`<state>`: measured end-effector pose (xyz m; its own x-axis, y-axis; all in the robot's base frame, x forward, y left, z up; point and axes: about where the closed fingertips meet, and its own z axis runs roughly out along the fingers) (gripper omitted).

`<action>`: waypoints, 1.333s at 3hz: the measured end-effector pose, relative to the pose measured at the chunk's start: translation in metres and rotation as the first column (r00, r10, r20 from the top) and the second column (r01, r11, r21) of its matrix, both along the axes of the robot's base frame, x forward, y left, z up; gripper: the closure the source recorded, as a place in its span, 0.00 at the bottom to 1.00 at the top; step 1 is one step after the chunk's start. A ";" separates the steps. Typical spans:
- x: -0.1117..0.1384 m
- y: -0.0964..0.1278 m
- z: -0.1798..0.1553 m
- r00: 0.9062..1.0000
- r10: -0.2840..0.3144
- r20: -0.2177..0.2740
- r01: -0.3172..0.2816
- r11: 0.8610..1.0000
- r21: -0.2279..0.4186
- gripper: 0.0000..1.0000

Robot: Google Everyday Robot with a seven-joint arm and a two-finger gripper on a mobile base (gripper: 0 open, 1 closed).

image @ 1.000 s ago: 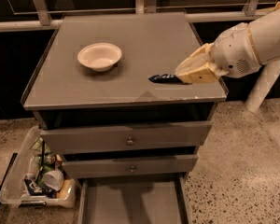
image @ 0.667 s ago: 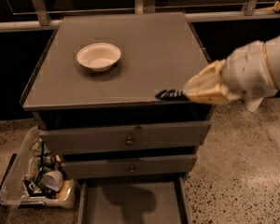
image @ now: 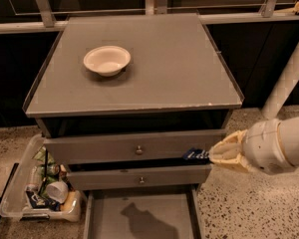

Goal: Place rxbar blueberry into bottom drawer

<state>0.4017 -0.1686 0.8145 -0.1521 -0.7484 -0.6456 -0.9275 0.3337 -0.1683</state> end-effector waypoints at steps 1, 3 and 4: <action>0.021 -0.022 -0.066 0.996 -0.064 -0.062 0.063 0.998 -0.019 1.00; 0.013 -0.005 -0.091 0.995 -0.037 -0.094 0.038 0.999 0.011 1.00; -0.003 0.028 -0.139 0.992 0.000 -0.125 0.001 1.000 0.011 1.00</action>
Offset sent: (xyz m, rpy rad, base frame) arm 0.0161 -0.0183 -0.0530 -0.0177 0.0515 -0.0541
